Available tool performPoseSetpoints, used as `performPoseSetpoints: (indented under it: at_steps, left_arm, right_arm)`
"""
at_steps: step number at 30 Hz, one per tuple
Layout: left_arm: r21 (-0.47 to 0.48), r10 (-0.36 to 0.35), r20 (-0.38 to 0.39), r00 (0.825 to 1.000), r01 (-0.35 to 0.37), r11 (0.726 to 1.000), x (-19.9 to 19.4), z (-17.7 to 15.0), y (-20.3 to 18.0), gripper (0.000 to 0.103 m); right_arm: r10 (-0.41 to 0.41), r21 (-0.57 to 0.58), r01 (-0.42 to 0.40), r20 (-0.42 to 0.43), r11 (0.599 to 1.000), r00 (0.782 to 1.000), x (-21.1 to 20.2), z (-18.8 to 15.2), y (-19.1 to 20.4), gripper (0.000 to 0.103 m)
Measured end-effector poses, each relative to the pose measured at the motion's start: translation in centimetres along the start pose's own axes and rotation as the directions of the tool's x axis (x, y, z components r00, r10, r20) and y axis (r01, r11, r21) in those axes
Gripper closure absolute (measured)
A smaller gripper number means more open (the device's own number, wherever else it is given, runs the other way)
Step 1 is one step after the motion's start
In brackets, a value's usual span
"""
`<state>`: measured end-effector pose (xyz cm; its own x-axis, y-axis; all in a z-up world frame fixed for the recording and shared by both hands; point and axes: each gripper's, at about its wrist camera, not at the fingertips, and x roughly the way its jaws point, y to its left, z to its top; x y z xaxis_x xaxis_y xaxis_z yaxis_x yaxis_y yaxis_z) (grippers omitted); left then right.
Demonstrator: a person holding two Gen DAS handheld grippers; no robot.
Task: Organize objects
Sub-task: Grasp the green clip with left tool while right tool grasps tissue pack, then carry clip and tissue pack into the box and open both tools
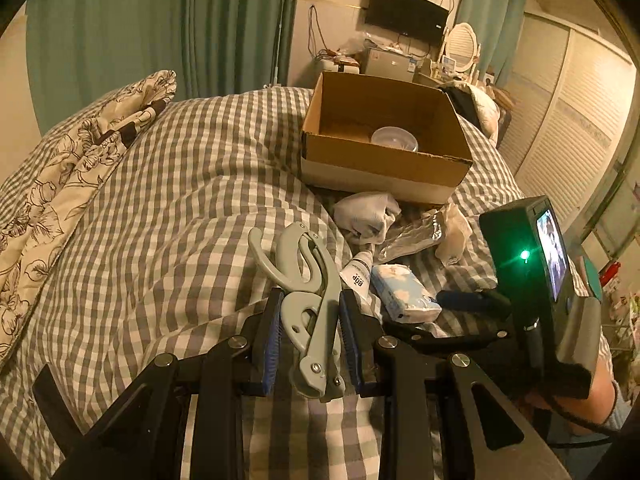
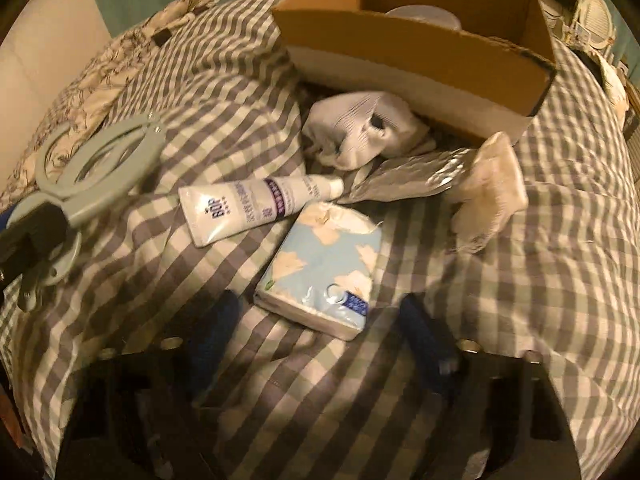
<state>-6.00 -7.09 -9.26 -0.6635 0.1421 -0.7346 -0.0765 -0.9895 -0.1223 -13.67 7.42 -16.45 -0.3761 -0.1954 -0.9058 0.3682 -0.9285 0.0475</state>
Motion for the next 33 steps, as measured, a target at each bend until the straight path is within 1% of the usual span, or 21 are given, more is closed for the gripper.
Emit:
performPoseSetpoints:
  at_steps: [2, 3, 7, 9, 13, 16, 22, 26, 30, 33]
  left_arm:
    - [-0.002, -0.006, 0.001, 1.000, 0.006, 1.000, -0.1, 0.0, 0.0, 0.076]
    - [-0.004, -0.006, 0.004, 1.000, 0.006, 1.000, -0.2, -0.1, 0.0, 0.076]
    - [-0.004, -0.007, 0.012, 1.000, 0.007, 1.000, -1.0, -0.2, -0.3, 0.076]
    - [-0.004, -0.010, 0.019, 1.000, 0.010, 1.000, -1.5, -0.2, -0.5, 0.076]
    - [-0.004, -0.006, 0.046, 0.999, 0.006, 1.000, -2.9, 0.0, -1.1, 0.076]
    - [0.002, -0.005, 0.072, 0.997, 0.005, 1.000, -4.2, 0.3, -1.6, 0.076]
    - [-0.001, -0.019, 0.116, 0.993, 0.020, 1.000, -6.0, 1.8, -2.8, 0.076]
    - [0.020, -0.022, 0.143, 0.989, 0.020, 1.000, -6.3, 3.4, -3.9, 0.076]
    - [0.036, -0.041, 0.169, 0.985, 0.035, 0.999, -6.3, 5.8, -5.0, 0.076]
    - [0.060, -0.049, 0.196, 0.979, 0.038, 0.997, -6.0, 8.5, -5.8, 0.076]
  right_arm:
    - [-0.004, -0.010, 0.004, 0.001, 1.000, 1.000, 0.1, -0.1, 0.3, 0.040]
    - [-0.005, -0.012, 0.005, 0.001, 1.000, 1.000, 0.1, -0.2, 0.3, 0.048]
    - [-0.008, -0.009, 0.008, 0.025, 1.000, 1.000, -0.9, -0.8, 0.2, 0.052]
    - [-0.012, -0.007, 0.012, 0.050, 1.000, 0.999, -1.8, -0.9, 0.3, 0.053]
    - [-0.030, -0.018, 0.032, 0.107, 0.999, 0.994, -4.4, -1.5, 0.5, 0.053]
    - [-0.025, -0.013, 0.028, 0.153, 1.000, 0.988, -6.6, -1.5, 0.6, 0.053]
    - [-0.017, -0.031, 0.026, 0.272, 0.999, 0.962, -12.1, -1.1, 0.5, 0.053]
    - [-0.017, -0.061, 0.041, 0.351, 0.997, 0.936, -15.5, -0.5, 0.6, 0.053]
    - [-0.024, -0.069, 0.057, 0.407, 0.996, 0.913, -17.7, 0.8, 0.1, 0.053]
    - [-0.034, -0.065, 0.070, 0.446, 0.995, 0.894, -19.1, 2.1, -0.7, 0.053]
